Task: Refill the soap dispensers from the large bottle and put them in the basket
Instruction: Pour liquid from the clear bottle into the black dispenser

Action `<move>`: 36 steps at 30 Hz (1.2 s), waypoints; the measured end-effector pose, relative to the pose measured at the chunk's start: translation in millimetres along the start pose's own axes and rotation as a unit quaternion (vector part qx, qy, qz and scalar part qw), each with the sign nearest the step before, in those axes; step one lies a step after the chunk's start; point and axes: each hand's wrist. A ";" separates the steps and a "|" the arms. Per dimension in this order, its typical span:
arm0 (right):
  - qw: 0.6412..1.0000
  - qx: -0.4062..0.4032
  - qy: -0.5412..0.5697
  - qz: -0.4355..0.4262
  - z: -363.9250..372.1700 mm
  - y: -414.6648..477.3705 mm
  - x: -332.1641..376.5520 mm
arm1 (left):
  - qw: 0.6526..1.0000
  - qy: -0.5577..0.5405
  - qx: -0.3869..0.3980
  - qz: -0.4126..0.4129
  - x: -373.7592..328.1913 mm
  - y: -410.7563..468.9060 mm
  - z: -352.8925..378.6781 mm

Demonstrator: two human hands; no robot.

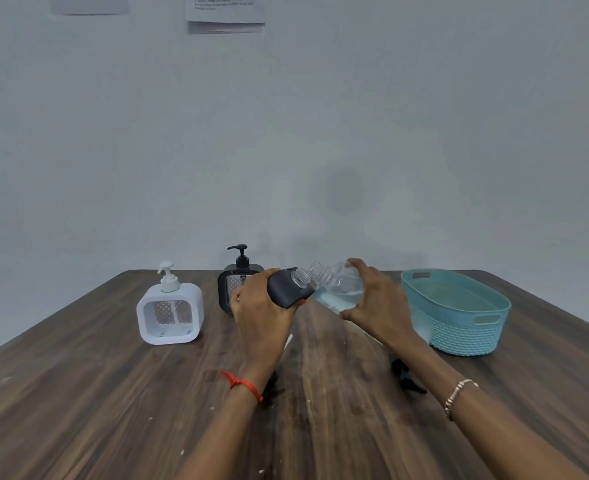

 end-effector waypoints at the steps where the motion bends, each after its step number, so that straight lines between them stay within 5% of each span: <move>1: 1.000 0.000 -0.007 -0.004 0.0 1.0 0.1 | 1.000 0.001 -0.003 -0.001 0.3 -0.4 0.2; 36: 0.983 0.029 -0.155 -0.095 -17.0 23.5 4.3 | 0.990 -0.038 -0.039 -0.128 -9.8 -21.9 6.9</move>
Point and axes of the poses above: each hand's wrist, its own y-axis towards the middle knuckle, its own z-axis out of the palm, x = y × z, and after that the axes turned 13 degrees about -x, right-handed
